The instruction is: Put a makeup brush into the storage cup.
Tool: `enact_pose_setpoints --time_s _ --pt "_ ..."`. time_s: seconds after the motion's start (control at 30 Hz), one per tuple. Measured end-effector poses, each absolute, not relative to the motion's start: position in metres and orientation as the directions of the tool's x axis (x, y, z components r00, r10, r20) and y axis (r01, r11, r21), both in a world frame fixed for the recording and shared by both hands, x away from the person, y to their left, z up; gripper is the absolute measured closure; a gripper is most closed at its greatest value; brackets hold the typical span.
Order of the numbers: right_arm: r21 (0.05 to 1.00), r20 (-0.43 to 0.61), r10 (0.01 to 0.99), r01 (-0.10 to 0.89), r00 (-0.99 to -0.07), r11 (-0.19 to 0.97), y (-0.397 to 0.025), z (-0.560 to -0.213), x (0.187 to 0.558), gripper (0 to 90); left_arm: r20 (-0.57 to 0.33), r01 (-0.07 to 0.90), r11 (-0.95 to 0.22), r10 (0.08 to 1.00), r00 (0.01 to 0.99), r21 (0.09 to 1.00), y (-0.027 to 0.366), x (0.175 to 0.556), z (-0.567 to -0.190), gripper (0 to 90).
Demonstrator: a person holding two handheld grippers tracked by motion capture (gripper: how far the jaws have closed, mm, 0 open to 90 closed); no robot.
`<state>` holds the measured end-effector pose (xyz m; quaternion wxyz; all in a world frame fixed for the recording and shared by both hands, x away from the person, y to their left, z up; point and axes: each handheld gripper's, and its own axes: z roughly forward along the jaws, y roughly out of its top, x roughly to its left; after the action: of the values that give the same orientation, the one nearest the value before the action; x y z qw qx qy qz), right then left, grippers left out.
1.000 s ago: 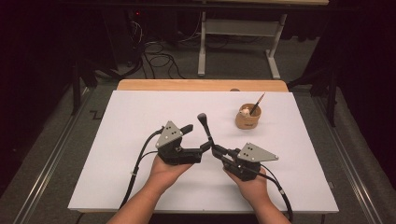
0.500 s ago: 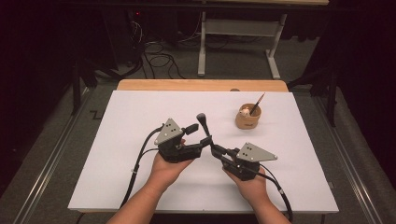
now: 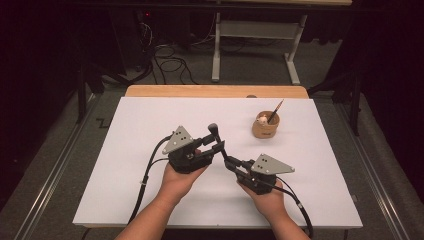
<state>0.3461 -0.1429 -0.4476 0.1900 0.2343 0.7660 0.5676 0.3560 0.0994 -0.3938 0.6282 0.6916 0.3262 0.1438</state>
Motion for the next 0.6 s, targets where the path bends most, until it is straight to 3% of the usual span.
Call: enact_pose_setpoints --time_s 0.6 --pt "0.958 -0.031 0.569 0.138 -0.822 0.251 -0.1409 -0.4486 0.3452 81.2 -0.219 0.270 0.012 0.619 0.754 0.963 0.0990 0.3559 -0.3938 73.5"
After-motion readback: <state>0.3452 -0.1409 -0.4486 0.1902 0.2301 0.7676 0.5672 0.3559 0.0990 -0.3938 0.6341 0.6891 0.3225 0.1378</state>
